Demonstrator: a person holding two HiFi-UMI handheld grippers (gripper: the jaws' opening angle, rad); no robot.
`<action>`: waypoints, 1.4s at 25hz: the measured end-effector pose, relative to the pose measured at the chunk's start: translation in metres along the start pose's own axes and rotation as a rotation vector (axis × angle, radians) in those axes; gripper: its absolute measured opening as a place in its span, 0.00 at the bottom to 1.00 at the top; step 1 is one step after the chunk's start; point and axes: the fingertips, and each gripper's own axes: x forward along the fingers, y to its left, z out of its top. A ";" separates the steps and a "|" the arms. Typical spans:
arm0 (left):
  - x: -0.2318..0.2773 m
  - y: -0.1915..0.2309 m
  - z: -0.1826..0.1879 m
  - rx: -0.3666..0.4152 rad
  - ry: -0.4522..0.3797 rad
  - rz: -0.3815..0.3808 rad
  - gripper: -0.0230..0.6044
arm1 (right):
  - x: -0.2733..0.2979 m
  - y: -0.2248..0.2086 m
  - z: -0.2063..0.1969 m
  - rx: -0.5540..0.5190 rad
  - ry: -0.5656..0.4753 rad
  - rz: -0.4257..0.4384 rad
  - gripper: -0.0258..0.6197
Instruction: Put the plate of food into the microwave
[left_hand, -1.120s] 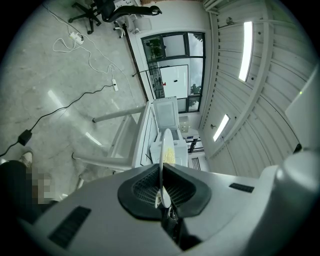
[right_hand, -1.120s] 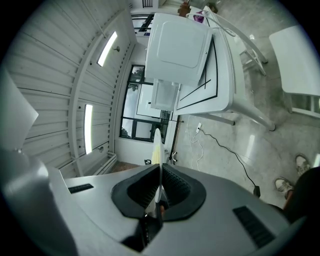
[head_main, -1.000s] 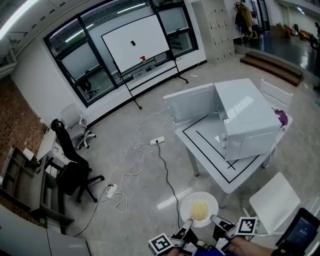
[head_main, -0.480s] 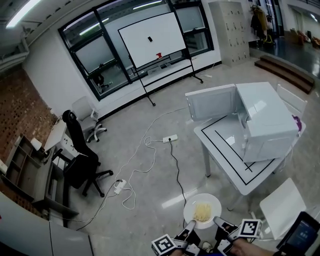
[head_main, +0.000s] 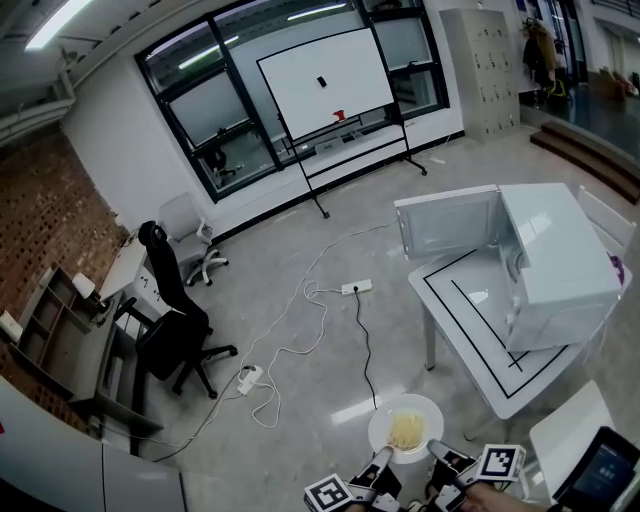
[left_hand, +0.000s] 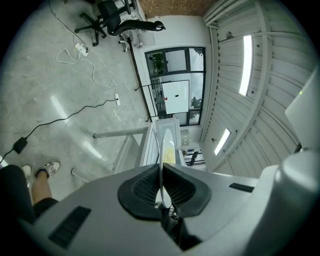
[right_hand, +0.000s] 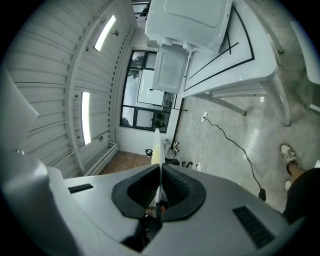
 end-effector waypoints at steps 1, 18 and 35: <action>0.007 -0.001 0.005 0.008 -0.002 0.004 0.06 | 0.006 0.001 0.007 0.002 0.000 0.006 0.07; 0.145 -0.018 0.047 0.034 0.014 -0.002 0.06 | 0.059 -0.025 0.134 0.041 -0.046 0.005 0.07; 0.278 -0.030 0.083 0.080 0.221 0.004 0.06 | 0.102 -0.033 0.235 0.173 -0.295 0.055 0.07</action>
